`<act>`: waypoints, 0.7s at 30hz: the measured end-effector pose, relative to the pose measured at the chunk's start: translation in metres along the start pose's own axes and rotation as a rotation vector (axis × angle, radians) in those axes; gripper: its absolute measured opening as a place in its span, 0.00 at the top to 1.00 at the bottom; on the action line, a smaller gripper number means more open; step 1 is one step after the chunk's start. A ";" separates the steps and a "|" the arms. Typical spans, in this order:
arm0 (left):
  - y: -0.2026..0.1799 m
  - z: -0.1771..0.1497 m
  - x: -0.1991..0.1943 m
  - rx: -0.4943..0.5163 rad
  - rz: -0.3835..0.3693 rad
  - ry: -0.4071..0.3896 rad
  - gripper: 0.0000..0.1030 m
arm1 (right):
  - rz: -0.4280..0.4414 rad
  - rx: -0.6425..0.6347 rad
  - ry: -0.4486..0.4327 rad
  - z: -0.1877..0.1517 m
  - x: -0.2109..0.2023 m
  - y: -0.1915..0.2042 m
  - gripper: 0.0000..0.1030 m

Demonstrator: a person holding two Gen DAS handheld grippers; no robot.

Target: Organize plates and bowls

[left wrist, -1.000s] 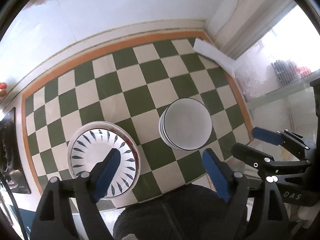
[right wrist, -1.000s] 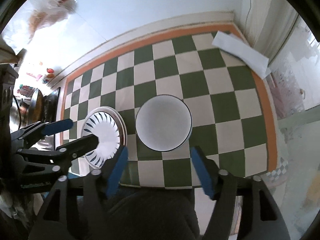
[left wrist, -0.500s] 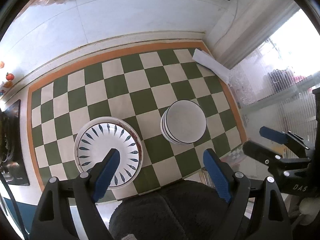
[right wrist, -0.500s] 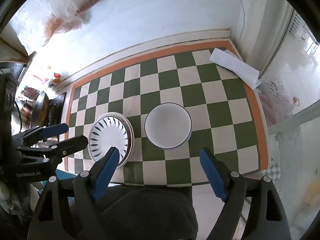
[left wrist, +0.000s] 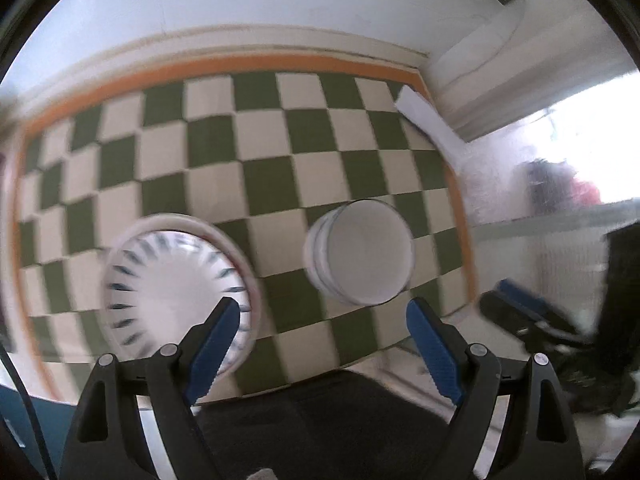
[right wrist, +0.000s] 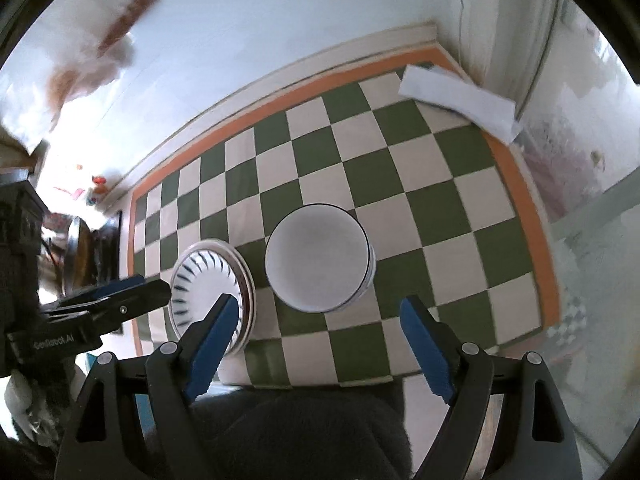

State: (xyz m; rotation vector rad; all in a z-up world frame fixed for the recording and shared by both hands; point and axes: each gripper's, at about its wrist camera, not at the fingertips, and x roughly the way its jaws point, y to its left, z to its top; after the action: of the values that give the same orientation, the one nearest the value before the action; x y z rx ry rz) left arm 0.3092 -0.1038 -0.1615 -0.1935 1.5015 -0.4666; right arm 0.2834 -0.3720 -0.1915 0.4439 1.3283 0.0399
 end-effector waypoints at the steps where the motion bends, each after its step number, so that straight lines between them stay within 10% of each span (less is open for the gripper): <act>1: 0.001 0.004 0.007 -0.016 -0.012 0.010 0.17 | 0.006 0.011 0.005 0.001 0.006 -0.003 0.17; 21: 0.026 0.067 0.153 -0.163 -0.121 0.291 0.19 | 0.195 0.301 0.173 0.012 0.155 -0.083 0.17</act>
State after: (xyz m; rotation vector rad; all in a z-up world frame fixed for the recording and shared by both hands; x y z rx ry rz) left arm 0.3800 -0.1542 -0.3063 -0.3583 1.8218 -0.4836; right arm 0.3159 -0.4084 -0.3611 0.8403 1.4632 0.0413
